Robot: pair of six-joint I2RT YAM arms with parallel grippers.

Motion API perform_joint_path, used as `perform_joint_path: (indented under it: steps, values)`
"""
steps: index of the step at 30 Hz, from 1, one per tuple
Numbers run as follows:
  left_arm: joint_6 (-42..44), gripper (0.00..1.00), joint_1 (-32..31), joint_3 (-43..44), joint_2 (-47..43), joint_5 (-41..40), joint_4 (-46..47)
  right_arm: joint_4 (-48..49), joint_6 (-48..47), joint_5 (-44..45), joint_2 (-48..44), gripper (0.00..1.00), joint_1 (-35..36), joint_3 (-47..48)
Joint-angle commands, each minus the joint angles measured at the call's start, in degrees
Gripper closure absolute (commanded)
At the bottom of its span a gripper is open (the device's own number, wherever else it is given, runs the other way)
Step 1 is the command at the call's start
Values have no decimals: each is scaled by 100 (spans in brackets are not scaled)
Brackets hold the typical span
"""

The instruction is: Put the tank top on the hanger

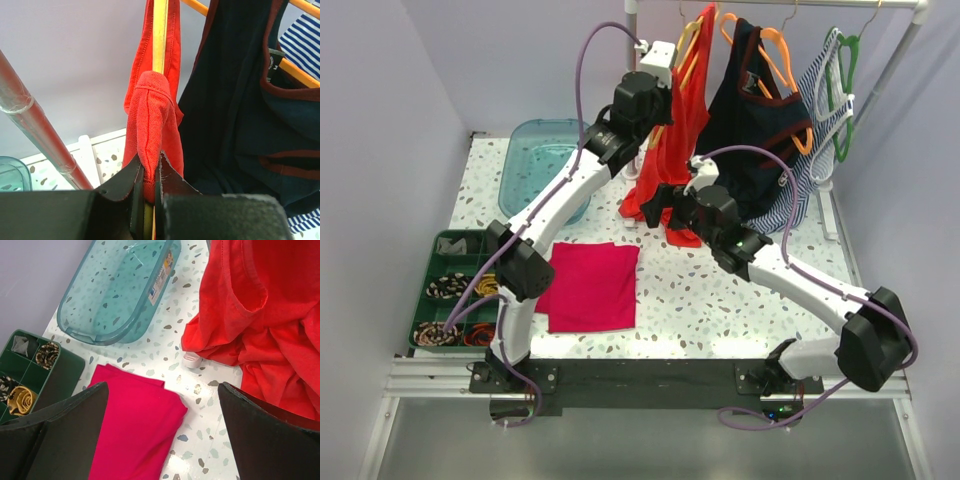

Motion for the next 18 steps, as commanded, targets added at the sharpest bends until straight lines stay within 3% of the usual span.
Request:
perform_joint_path:
  steps: [1,5,8,16,18]
  values:
    - [-130,92,34,235,-164,41,673,31,-118,117,-209,4,33,159]
    - [-121,65,34,6,-454,120,752,-12,-118,82,-297,4,33,159]
    - [-103,37,43,-406,-893,182,1041,-100,-101,65,-411,3,33,168]
    - [20,9,43,-1373,-2193,252,1360,-531,-22,-67,-912,1,33,142]
    - [-15,8,43,-1906,-2710,165,1333,-706,-30,-50,-1165,1,24,89]
